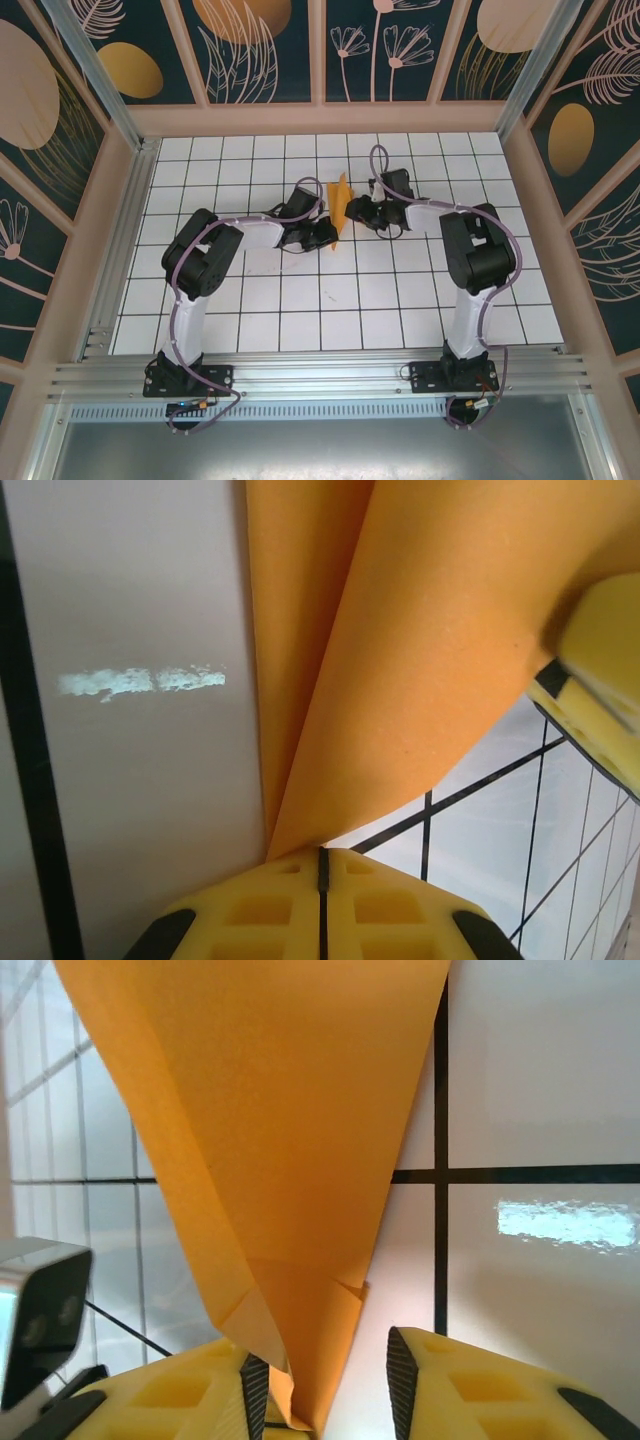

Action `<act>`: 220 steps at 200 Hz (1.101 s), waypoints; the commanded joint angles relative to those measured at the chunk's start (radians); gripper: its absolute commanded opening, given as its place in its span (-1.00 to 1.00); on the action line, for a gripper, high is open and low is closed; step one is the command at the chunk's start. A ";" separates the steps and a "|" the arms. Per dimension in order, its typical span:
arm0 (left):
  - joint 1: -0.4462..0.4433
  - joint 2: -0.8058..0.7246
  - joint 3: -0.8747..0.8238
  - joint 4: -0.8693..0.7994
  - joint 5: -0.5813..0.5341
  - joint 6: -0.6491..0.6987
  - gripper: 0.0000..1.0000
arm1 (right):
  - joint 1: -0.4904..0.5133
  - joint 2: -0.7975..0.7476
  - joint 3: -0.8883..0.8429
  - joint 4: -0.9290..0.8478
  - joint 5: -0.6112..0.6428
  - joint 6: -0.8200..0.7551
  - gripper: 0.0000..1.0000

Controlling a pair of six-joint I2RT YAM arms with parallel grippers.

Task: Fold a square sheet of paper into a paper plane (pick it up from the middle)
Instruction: Fold the wing for the fifth time at the center of the table.

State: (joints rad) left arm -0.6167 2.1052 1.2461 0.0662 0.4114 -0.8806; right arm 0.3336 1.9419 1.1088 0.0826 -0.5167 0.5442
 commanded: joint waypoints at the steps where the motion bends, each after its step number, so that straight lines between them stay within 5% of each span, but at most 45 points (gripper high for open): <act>1: -0.004 0.045 0.020 -0.124 -0.076 0.010 -0.83 | 0.002 -0.055 -0.065 0.201 0.007 0.096 -0.17; 58: -0.003 0.057 0.032 -0.150 -0.086 -0.034 -0.85 | 0.005 -0.094 -0.184 0.379 -0.018 0.080 -0.22; 106: -0.004 0.056 0.032 -0.153 -0.082 -0.038 -0.86 | 0.005 -0.051 -0.132 0.352 -0.010 0.020 -0.31; 169: -0.005 0.055 0.029 -0.153 -0.065 -0.032 -0.87 | 0.002 0.027 -0.045 0.321 -0.027 -0.002 -0.89; 220: -0.004 0.057 0.029 -0.156 -0.059 -0.017 -0.87 | 0.003 0.089 0.032 0.243 -0.001 -0.039 -0.99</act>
State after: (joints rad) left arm -0.6220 2.1105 1.2823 0.0032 0.3832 -0.9108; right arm 0.3347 2.0018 1.0851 0.3531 -0.5308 0.5468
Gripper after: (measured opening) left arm 0.067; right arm 0.065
